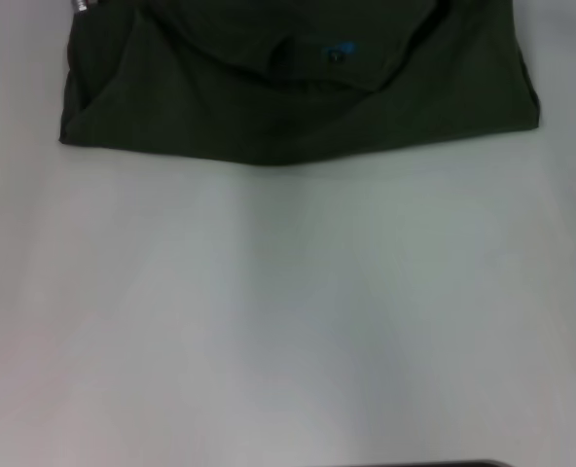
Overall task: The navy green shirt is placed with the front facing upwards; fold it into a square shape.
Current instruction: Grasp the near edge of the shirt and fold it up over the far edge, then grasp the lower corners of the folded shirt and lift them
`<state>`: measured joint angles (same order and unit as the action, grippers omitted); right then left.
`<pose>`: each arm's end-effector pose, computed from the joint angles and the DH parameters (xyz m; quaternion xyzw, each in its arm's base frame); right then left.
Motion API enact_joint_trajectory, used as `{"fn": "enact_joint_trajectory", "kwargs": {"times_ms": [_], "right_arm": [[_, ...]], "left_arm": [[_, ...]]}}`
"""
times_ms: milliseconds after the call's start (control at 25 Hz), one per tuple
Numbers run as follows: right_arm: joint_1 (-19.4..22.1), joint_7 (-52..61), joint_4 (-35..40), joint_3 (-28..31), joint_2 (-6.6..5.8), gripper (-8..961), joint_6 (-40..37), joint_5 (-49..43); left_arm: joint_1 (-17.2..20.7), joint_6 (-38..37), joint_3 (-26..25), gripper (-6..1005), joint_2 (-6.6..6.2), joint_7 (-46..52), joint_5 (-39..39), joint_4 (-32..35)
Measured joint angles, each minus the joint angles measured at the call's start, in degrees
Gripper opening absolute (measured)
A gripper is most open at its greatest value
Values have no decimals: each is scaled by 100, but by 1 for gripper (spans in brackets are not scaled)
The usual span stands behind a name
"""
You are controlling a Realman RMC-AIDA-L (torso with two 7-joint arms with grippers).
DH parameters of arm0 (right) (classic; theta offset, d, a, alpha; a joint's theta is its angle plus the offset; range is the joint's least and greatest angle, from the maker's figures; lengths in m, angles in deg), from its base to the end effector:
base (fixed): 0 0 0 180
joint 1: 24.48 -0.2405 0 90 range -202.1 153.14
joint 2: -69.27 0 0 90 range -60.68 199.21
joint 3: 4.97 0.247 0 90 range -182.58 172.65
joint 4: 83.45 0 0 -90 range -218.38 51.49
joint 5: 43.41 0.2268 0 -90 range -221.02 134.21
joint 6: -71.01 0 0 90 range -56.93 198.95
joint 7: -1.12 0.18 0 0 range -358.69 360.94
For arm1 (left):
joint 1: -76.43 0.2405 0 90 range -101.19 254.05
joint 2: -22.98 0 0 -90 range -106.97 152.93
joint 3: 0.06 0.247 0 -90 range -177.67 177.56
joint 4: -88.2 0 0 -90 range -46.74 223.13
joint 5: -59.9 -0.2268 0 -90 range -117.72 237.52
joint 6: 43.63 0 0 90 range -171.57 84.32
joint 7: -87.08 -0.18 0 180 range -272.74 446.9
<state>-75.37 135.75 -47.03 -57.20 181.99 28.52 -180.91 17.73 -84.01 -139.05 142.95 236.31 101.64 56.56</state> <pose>0.2226 0.5306 0.0328 -0.8110 0.4121 0.0860 0.4062 -0.1652 0.5321 -0.0282 -0.7382 -0.5539 -0.2048 0.3260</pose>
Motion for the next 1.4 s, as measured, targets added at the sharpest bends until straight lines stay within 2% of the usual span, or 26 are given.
{"fn": "enact_joint_trajectory", "kwargs": {"times_ms": [80,280,440,680,960,1160,1280,1320,1400], "right_arm": [[-25,0,0,-4,4,477,10,-13],[-30,3,50,-12,-6,508,24,-14],[-33,94,110,35,-136,533,-119,-13],[-121,256,114,7,-323,547,-933,-33],[-79,440,212,42,-401,537,-1402,-40],[-139,455,220,145,-464,541,-2077,-7],[-155,482,228,421,-530,543,-2655,28],[-122,488,298,735,-588,544,-3139,134],[1,463,444,1037,-621,560,-3600,332]], "left_arm": [[2,-3,1,421,-3,0,0,0],[45,-23,4,611,8,0,0,-26],[56,-23,4,752,9,0,0,-37],[62,-41,4,752,12,0,0,-51],[70,-47,4,751,11,0,0,-53],[70,-193,4,751,-7,0,0,-54],[91,-674,-12,751,-104,0,1,-93],[137,-1018,-40,752,-160,0,4,-186],[268,-1614,-82,752,-239,0,76,-443]]}}
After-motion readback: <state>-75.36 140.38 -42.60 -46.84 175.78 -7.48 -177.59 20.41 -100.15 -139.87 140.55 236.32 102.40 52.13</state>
